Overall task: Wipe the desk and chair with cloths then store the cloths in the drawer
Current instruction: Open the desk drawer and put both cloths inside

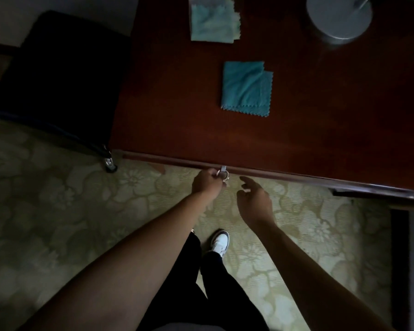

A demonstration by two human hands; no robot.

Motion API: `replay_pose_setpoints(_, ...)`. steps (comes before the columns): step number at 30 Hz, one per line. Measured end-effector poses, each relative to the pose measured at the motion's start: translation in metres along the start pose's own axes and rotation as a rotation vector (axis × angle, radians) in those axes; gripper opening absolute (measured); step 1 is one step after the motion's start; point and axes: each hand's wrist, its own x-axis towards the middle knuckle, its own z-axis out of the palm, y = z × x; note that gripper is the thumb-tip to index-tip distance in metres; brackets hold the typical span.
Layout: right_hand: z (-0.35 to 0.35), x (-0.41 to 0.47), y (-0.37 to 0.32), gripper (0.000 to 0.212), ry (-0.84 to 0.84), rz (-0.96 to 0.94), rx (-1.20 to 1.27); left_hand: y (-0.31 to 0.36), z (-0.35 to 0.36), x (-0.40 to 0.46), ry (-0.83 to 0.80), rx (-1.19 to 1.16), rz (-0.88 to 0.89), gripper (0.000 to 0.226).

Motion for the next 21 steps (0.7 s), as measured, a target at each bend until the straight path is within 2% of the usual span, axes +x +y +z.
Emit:
replay_pose_setpoints(4,-0.006,-0.008,0.014,0.044,0.177,-0.221,-0.177,0.01,-0.003,-0.022,0.001,0.017,-0.018,0.016)
replay_pose_setpoints(7,-0.01,-0.015,0.024,0.048,0.252,-0.342,-0.379,-0.011,-0.003,-0.041,-0.054,-0.015,-0.09,0.02)
replay_pose_setpoints(8,-0.012,-0.019,0.025,0.05,0.21,-0.334,-0.457,-0.02,-0.003,-0.051,-0.07,-0.014,-0.116,0.022)
replay_pose_setpoints(10,-0.015,-0.028,0.026,0.052,-0.024,-0.261,-0.591,-0.041,-0.003,-0.077,-0.106,0.087,-0.133,0.027)
replay_pose_setpoints(12,-0.015,-0.038,0.029,0.052,-0.268,-0.194,-0.614,-0.06,-0.003,-0.103,-0.133,0.368,-0.142,0.039)
replay_pose_setpoints(14,-0.017,-0.049,0.033,0.053,-0.431,-0.151,-0.595,-0.072,-0.002,-0.131,-0.125,0.656,-0.114,0.047)
replay_pose_setpoints(16,-0.018,-0.06,0.04,0.053,-0.53,-0.153,-0.617,-0.069,-0.006,-0.157,-0.006,0.791,0.007,0.04)
replay_pose_setpoints(18,-0.021,-0.068,0.046,0.051,-0.57,-0.175,-0.643,-0.065,-0.013,-0.174,0.157,0.862,0.232,0.027)
replay_pose_setpoints(20,-0.025,-0.071,0.048,0.047,-0.568,-0.182,-0.629,-0.067,-0.021,-0.176,0.161,0.932,0.394,0.035)
replay_pose_setpoints(21,-0.027,-0.072,0.048,0.042,-0.576,-0.171,-0.617,-0.07,-0.024,-0.174,0.108,0.989,0.397,0.043)
